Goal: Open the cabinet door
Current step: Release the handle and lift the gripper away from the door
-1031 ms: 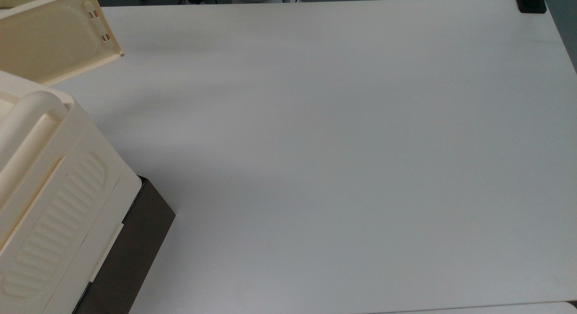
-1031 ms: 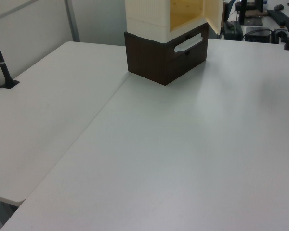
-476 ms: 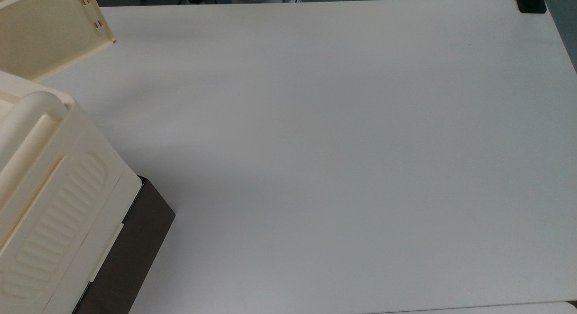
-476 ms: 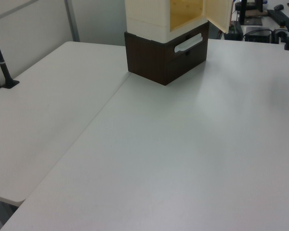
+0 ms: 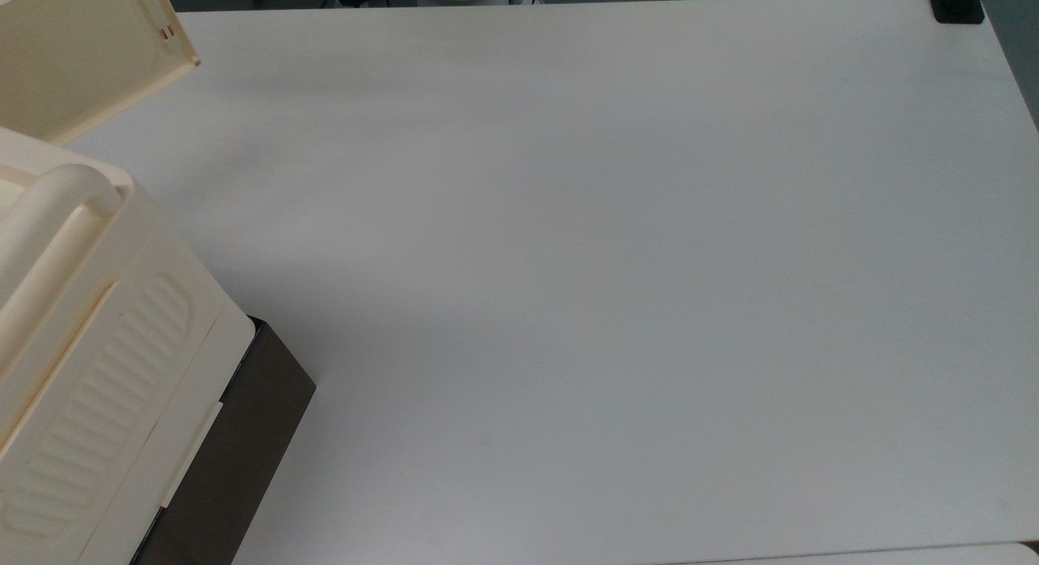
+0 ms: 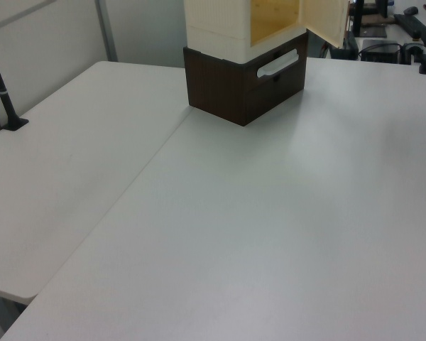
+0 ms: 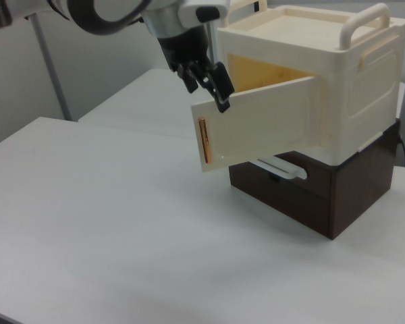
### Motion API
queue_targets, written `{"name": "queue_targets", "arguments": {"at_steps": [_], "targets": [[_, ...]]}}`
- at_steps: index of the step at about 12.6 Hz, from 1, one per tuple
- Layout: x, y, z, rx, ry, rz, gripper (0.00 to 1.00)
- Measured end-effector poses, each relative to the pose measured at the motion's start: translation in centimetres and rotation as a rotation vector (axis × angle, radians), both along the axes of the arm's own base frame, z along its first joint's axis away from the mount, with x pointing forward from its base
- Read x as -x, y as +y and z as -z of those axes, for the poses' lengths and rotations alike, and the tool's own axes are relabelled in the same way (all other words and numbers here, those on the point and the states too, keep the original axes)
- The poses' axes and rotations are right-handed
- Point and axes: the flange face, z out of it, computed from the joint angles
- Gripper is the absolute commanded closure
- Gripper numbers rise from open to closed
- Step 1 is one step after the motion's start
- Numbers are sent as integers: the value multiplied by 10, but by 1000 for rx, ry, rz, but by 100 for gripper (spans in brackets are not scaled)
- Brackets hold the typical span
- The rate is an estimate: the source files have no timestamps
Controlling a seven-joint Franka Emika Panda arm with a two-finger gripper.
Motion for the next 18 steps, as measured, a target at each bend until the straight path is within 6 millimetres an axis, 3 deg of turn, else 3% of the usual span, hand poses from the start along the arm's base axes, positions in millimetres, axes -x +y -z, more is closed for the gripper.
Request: {"name": "queue_targets", "arguments": {"at_steps": [6,11,14,18], "targets": [[-7,-15,22,31,56,4,0],[23,-70,21,72,66,1,0],[38,-84,9,82,51,26,0],[71,-68,-31,59,95,14,0]]}}
